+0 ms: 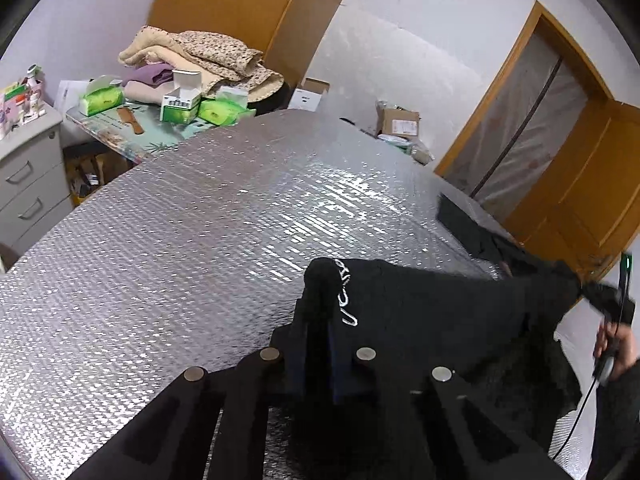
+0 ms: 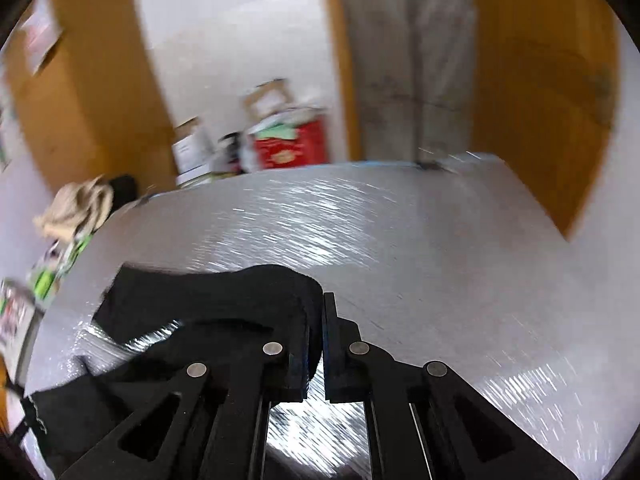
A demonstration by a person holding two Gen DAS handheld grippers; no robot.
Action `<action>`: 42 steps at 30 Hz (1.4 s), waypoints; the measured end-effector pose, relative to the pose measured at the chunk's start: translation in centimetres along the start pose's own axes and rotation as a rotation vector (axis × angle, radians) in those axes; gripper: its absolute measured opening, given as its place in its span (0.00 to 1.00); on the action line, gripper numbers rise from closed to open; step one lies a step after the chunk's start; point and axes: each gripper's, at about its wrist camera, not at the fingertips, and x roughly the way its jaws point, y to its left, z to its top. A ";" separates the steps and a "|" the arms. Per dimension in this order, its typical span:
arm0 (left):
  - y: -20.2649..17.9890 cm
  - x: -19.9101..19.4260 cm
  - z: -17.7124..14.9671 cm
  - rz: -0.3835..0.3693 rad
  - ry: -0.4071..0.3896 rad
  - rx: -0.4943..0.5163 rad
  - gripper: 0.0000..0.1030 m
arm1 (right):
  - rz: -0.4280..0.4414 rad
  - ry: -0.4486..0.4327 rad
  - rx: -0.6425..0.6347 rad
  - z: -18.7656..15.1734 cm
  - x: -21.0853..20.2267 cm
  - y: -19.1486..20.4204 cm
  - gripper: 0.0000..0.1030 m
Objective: Fold clothes
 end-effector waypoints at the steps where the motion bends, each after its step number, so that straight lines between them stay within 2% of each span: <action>1: -0.2 0.0 0.2 -0.007 -0.004 0.003 0.08 | -0.008 -0.006 0.034 -0.8 -1.0 -1.2 0.05; 4: -1.0 0.0 1.1 -0.002 -0.019 0.027 0.08 | 0.003 0.022 0.105 -3.6 -2.8 -3.4 0.07; 7: -1.7 0.1 2.7 0.013 -0.047 0.049 0.08 | 0.024 0.112 0.087 -5.8 -2.3 -4.0 0.10; 8: -1.9 0.0 3.3 0.020 -0.067 0.057 0.08 | 0.036 0.115 0.081 -6.2 -2.5 -4.0 0.10; 9: -2.1 -0.2 4.1 0.029 -0.092 0.066 0.08 | 0.048 0.102 0.076 -6.5 -3.0 -3.8 0.12; 13: -2.6 -0.7 6.8 0.064 -0.178 0.102 0.08 | 0.113 -0.006 0.004 -5.9 -5.4 -1.6 0.30; 15: -2.4 0.4 7.9 0.077 -0.152 0.115 0.09 | 0.176 -0.015 -0.075 -6.1 -5.6 0.7 0.31; 18: -1.3 2.5 8.3 0.079 -0.037 0.094 0.09 | 0.265 -0.020 -0.181 -6.5 -5.6 4.0 0.31; 22: -0.2 0.7 6.6 0.062 -0.062 0.091 0.12 | 0.359 0.010 -0.265 -8.1 -5.0 7.6 0.31; 26: 1.5 -2.5 4.6 0.095 -0.103 0.062 0.15 | 0.422 0.045 -0.347 -9.6 -4.4 9.9 0.31; 28: 2.0 -3.8 3.1 0.092 -0.100 0.041 0.19 | 0.438 0.072 -0.370 -10.4 -4.0 10.6 0.31; 31: 2.3 -5.3 0.4 0.077 -0.069 0.021 0.20 | 0.457 0.101 -0.398 -11.9 -4.0 11.3 0.32; 34: 1.5 -6.4 -2.4 0.042 -0.035 0.027 0.21 | 0.476 0.122 -0.434 -13.4 -4.3 12.1 0.39; 38: -0.4 -7.4 -5.1 -0.019 -0.016 0.051 0.21 | 0.494 0.149 -0.502 -15.5 -4.8 13.7 0.41; 42: -2.7 -7.3 -6.5 -0.059 0.008 0.114 0.21 | 0.440 0.160 -0.582 -17.3 -4.1 15.2 0.41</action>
